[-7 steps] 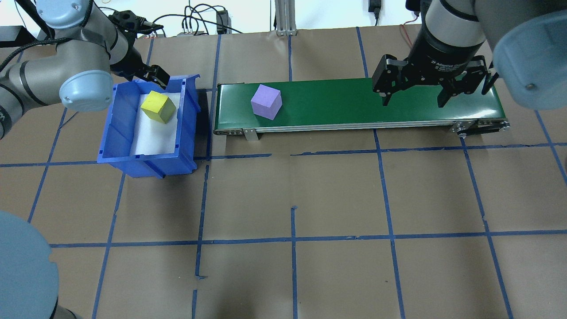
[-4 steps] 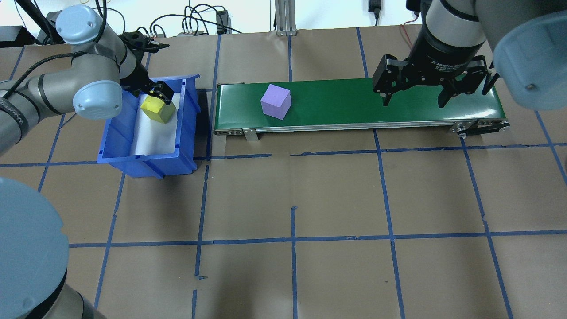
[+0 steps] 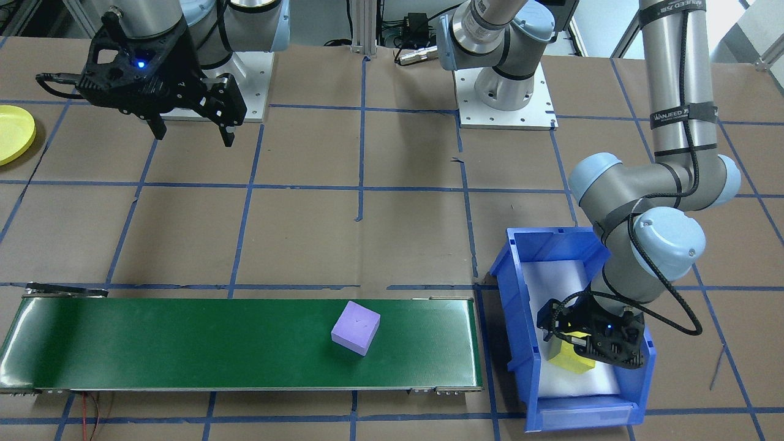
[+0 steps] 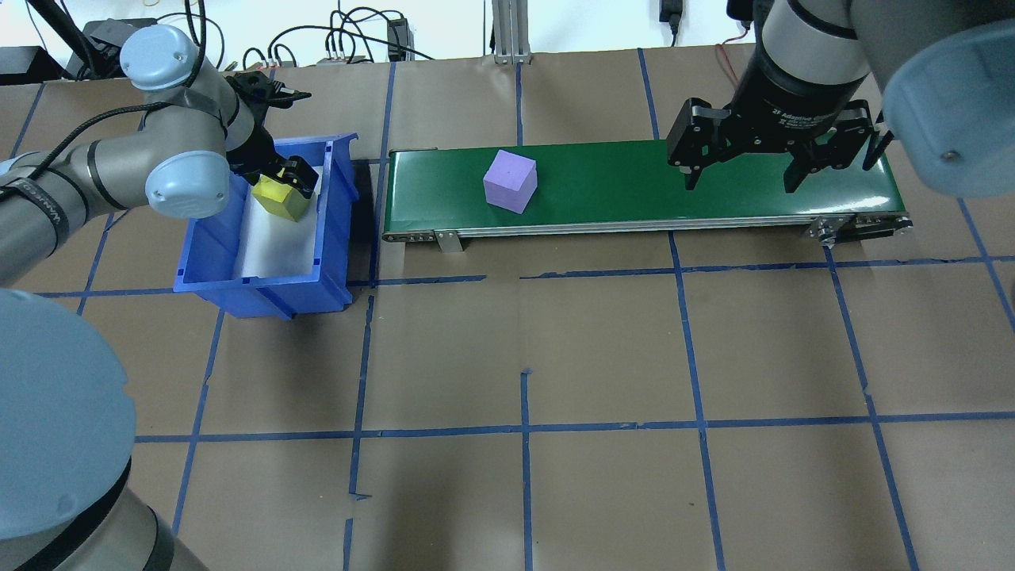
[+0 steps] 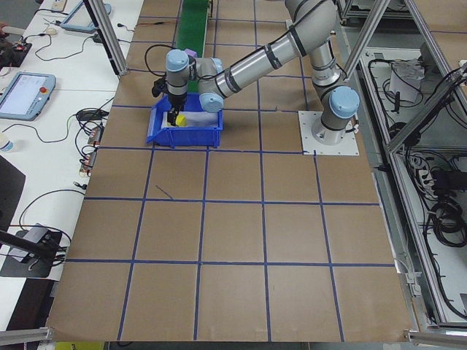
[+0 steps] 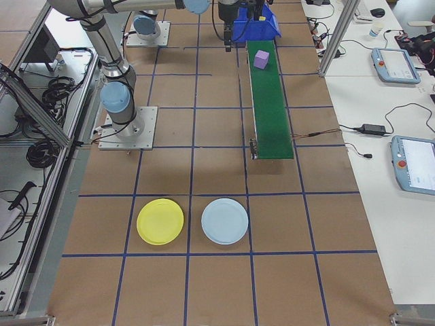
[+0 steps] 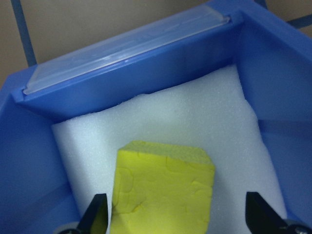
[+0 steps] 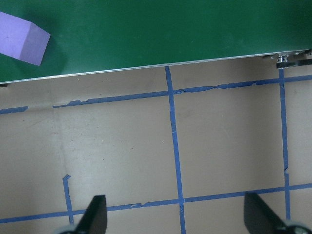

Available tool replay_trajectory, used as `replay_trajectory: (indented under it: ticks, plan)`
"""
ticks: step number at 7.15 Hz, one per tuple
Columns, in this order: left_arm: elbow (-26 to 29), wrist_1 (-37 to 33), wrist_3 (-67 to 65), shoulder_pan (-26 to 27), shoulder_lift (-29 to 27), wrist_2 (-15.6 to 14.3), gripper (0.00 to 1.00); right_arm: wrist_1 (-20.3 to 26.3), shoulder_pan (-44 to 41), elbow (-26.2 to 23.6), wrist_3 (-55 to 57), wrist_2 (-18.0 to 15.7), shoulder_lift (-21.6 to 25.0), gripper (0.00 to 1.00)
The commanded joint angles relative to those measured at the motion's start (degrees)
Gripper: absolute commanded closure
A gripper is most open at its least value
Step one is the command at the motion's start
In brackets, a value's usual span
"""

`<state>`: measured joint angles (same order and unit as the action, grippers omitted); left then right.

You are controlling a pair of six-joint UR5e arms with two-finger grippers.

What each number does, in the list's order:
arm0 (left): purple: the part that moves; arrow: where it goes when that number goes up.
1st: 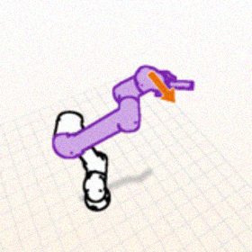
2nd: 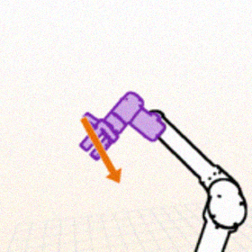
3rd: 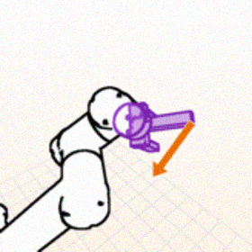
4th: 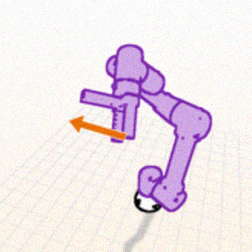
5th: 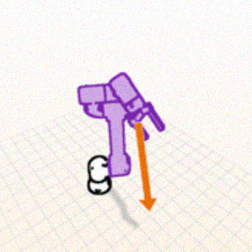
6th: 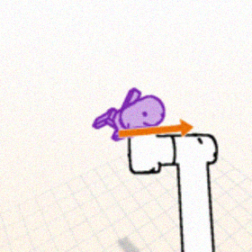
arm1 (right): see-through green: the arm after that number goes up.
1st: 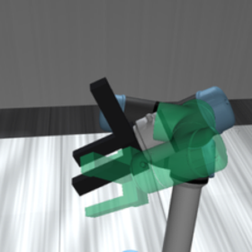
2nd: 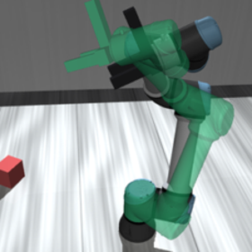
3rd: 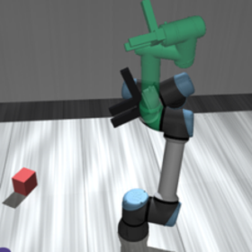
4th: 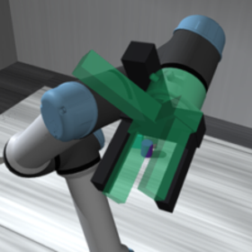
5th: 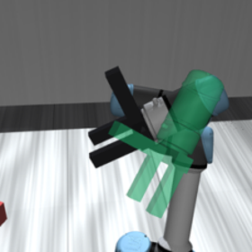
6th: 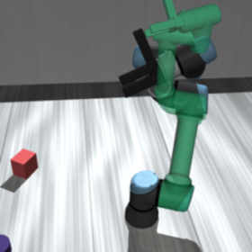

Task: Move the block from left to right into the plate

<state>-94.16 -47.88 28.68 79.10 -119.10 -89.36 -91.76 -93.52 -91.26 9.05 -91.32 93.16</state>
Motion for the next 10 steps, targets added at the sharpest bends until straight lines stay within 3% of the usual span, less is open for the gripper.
replay_trajectory:
  ticks: [1, 2, 3, 5, 6, 7, 8, 10]
  plan:
    - [-0.58, 2.42, 1.99, 0.0, -0.43, -0.02, 0.44, 0.0, 0.0, -0.06, 0.0, 0.0, 0.0, 0.0]
    - [0.02, 2.53, 3.3, 0.0, 0.26, -0.02, 0.68, 0.0, 0.0, -0.06, 0.0, 0.0, 0.0, 0.0]
    - [0.55, 2.53, 5.06, 0.0, 1.84, -0.11, 0.72, 0.0, 0.0, -0.06, 0.09, 0.09, 0.0, 0.0]
    - [1.34, 2.62, 4.55, 0.35, 9.54, 0.85, 0.72, 0.0, 0.0, -0.15, 0.0, 0.0, 0.0, 0.0]
    - [2.65, 1.92, 4.46, 0.7, 13.15, 3.21, 0.72, 0.0, 0.0, -0.15, 0.0, 0.0, 0.0, 0.0]
    - [2.75, 1.83, 4.2, 1.66, 14.76, 7.41, 0.72, 0.0, 0.0, -0.15, 0.0, 0.0, 0.0, 0.0]
    - [2.75, 1.91, 2.98, 4.1, 14.69, 9.19, 0.72, 0.0, 0.0, -0.15, 0.0, 0.0, 0.0, 0.0]
    - [1.36, 1.74, -4.05, 9.11, 13.64, 9.21, 0.72, 0.0, 0.0, -0.15, 0.0, 0.0, 0.0, 0.0]
